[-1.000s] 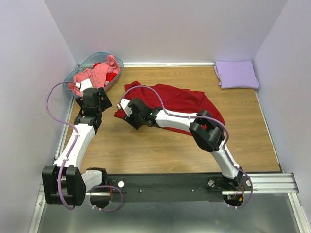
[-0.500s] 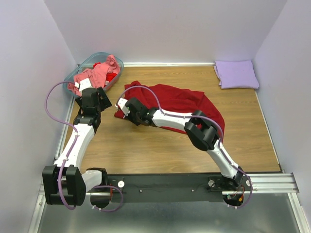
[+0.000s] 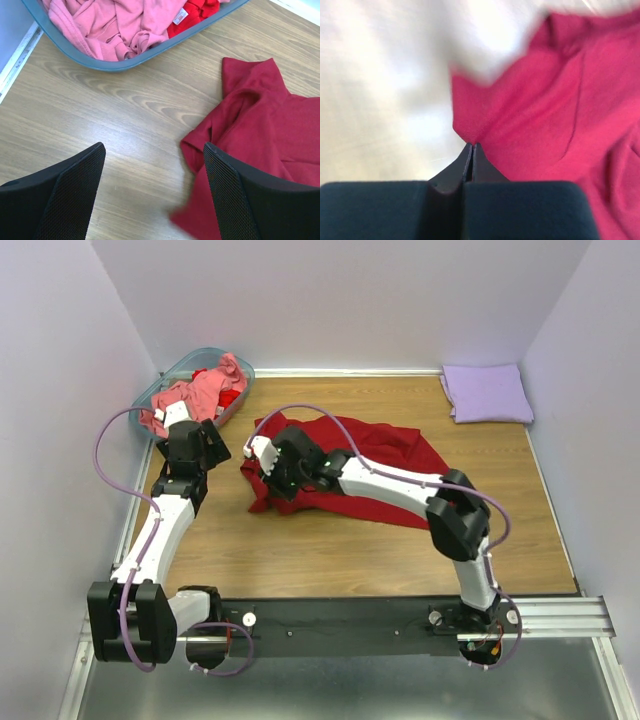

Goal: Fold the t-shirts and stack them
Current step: Flatten the tshirt out

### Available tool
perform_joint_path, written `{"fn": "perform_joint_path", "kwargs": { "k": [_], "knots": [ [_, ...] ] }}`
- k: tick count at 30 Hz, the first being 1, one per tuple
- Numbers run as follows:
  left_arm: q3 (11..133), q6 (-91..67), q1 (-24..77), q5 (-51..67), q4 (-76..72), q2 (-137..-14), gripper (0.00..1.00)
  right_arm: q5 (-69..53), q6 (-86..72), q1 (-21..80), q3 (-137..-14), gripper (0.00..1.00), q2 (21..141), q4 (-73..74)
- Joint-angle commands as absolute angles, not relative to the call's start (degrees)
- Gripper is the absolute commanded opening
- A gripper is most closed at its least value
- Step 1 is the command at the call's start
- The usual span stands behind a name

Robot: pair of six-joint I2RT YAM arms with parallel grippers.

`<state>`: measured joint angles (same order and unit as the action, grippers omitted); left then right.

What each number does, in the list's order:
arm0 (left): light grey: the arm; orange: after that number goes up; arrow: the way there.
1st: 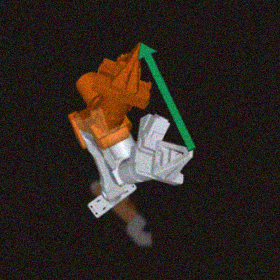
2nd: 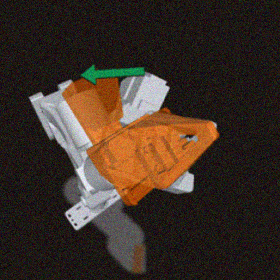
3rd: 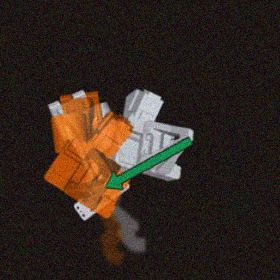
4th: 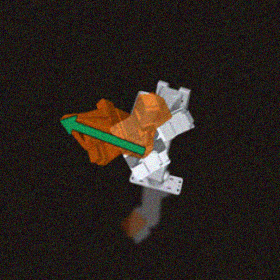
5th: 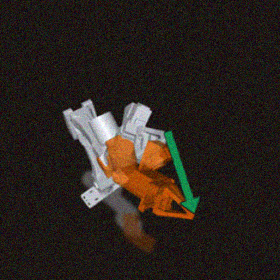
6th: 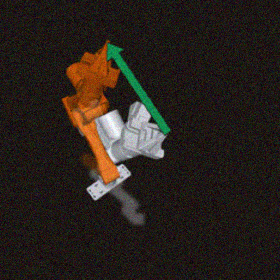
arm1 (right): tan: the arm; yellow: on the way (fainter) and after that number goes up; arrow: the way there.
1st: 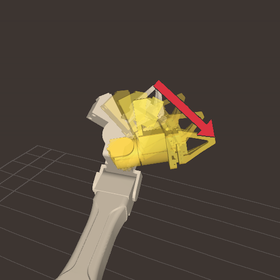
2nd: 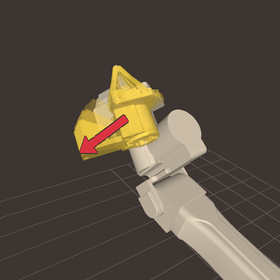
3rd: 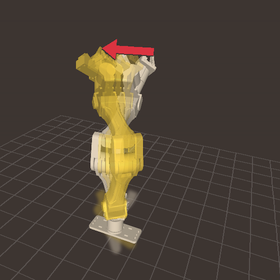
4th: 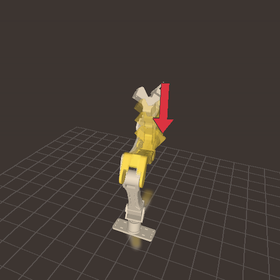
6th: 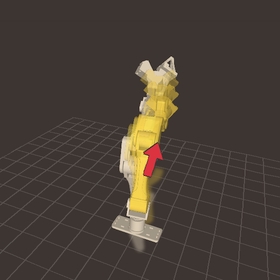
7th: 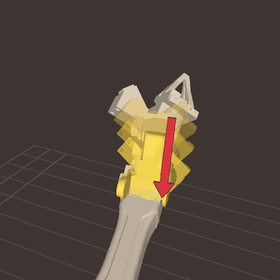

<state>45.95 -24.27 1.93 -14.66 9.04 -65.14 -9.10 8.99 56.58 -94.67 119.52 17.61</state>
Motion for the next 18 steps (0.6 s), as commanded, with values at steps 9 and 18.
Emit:
{"fn": "perform_joint_path", "kwargs": {
  "k": [9, 18],
  "knots": [
    [46.23, -22.77, 1.49, -10.38, 7.56, -67.32, 0.86, -20.67, 3.17, 56.25, -85.00, 0.50, 109.16, 26.19],
    [45.79, -21.09, 5.00, -5.45, 9.58, -71.27, 0.77, -7.91, -3.33, 43.97, -74.37, 0.51, 106.70, 23.39]
  ]
}}
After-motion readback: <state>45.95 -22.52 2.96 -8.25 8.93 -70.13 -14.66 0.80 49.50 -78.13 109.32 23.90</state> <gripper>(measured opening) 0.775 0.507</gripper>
